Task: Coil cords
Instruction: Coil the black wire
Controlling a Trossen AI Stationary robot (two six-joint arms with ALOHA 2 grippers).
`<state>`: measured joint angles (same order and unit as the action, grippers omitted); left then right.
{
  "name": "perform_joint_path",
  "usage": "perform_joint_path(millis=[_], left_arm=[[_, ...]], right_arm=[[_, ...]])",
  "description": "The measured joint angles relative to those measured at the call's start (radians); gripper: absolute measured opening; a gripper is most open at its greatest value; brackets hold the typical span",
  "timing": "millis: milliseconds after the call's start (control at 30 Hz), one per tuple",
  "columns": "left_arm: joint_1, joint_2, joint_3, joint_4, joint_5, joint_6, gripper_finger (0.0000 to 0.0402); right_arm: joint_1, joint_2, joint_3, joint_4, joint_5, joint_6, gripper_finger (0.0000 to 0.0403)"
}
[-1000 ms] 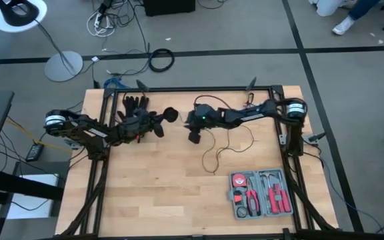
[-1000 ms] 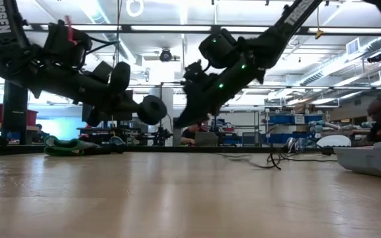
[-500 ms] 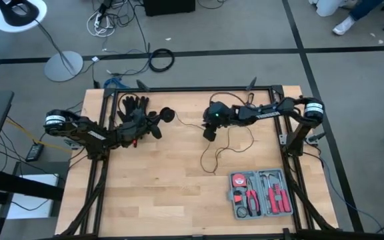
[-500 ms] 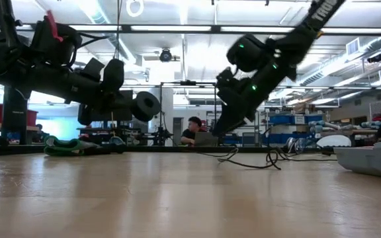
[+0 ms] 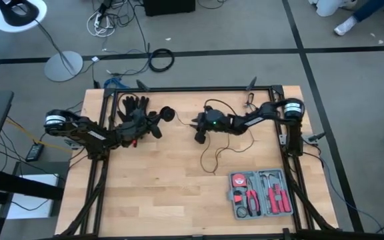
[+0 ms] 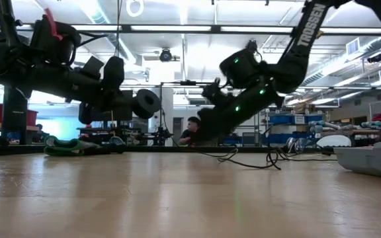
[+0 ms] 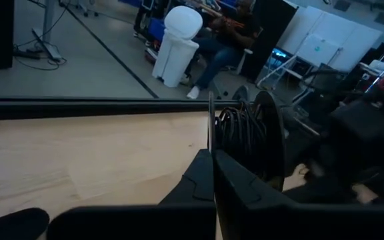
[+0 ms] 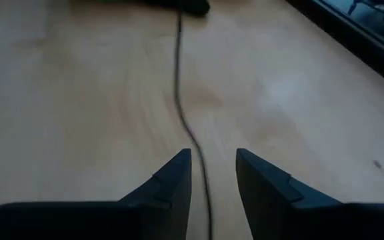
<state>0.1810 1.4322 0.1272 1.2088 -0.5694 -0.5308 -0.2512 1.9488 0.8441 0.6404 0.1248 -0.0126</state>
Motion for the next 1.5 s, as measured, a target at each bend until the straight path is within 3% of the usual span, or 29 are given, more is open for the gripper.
perform_joint_path(millis=[200,567,667,800,1033,1500], left_arm=[[0.0,0.0,0.0,0.022,0.0,0.002,0.0],[0.002,0.0,0.0,0.032,0.001,0.008,0.0],[0.002,0.0,0.0,0.035,0.001,0.012,0.0],[0.002,0.0,0.0,0.037,0.001,0.014,0.0],[0.002,0.0,0.0,0.037,0.001,0.007,0.0],[0.002,0.0,0.017,0.004,0.005,0.003,0.0]], right_arm=[[-0.01,0.07,0.07,-0.042,0.018,-0.017,0.0116],[-0.005,0.077,0.075,-0.101,0.012,-0.018,0.0089],[-0.005,0.077,0.075,-0.12,0.012,-0.018,0.0071],[-0.004,0.077,0.075,-0.143,0.01,-0.018,0.0015],[0.018,0.079,0.099,-0.172,-0.014,-0.006,0.0004],[0.067,0.269,0.507,-0.406,-0.088,-0.062,0.0001]])
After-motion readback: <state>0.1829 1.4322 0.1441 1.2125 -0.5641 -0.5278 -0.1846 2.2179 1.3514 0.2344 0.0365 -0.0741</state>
